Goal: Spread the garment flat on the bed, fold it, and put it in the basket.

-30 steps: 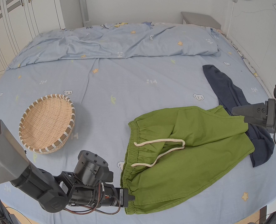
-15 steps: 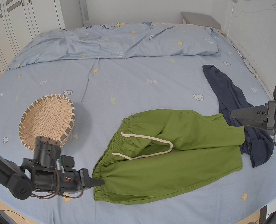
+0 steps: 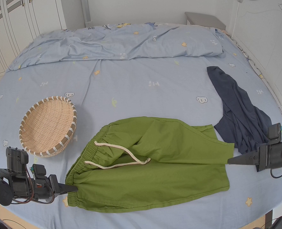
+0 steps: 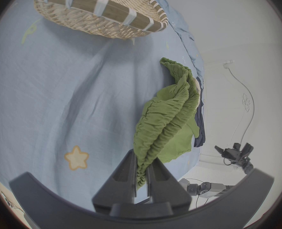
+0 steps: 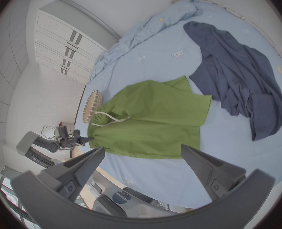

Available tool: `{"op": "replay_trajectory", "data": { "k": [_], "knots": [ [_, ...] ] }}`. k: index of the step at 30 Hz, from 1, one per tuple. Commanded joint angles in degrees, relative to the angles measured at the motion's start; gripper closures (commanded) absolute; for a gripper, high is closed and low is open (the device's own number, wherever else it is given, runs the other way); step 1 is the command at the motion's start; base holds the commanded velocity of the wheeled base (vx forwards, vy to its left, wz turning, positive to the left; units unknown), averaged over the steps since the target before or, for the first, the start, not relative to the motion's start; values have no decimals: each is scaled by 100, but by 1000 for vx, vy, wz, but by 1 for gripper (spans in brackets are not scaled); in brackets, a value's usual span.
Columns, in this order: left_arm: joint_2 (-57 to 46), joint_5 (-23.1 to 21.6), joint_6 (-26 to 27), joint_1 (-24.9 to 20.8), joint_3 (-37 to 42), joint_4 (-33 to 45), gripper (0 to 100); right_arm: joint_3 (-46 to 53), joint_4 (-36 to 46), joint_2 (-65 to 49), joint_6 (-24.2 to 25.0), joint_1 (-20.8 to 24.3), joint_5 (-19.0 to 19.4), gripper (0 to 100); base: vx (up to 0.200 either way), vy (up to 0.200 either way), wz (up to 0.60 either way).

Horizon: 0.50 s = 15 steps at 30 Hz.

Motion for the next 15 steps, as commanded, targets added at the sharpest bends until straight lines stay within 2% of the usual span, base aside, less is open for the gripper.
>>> {"op": "replay_trajectory", "data": {
  "k": [1, 3, 5, 11, 15],
  "knots": [
    [-78, -152, 37, 192, 120, -34, 100, 528, -249, 475, -281, -309, 168, 0, 0, 0, 0],
    [-78, -161, 37, 175, 103, -43, 100, 818, -469, 721, -676, -512, 177, 0, 0, 0, 0],
    [-78, -161, 37, 175, 85, -43, 100, 924, -540, 782, -861, -599, 195, 0, 0, 0, 0],
    [-86, -161, 46, 157, 85, -43, 100, 1126, -645, 1169, -1590, -1083, 1003, 0, 0, 0, 0],
    [-86, -179, 37, 148, 85, -43, 100, 1126, -654, 1582, -1845, -1399, 1100, 0, 0, 0, 0]
  ]
}}
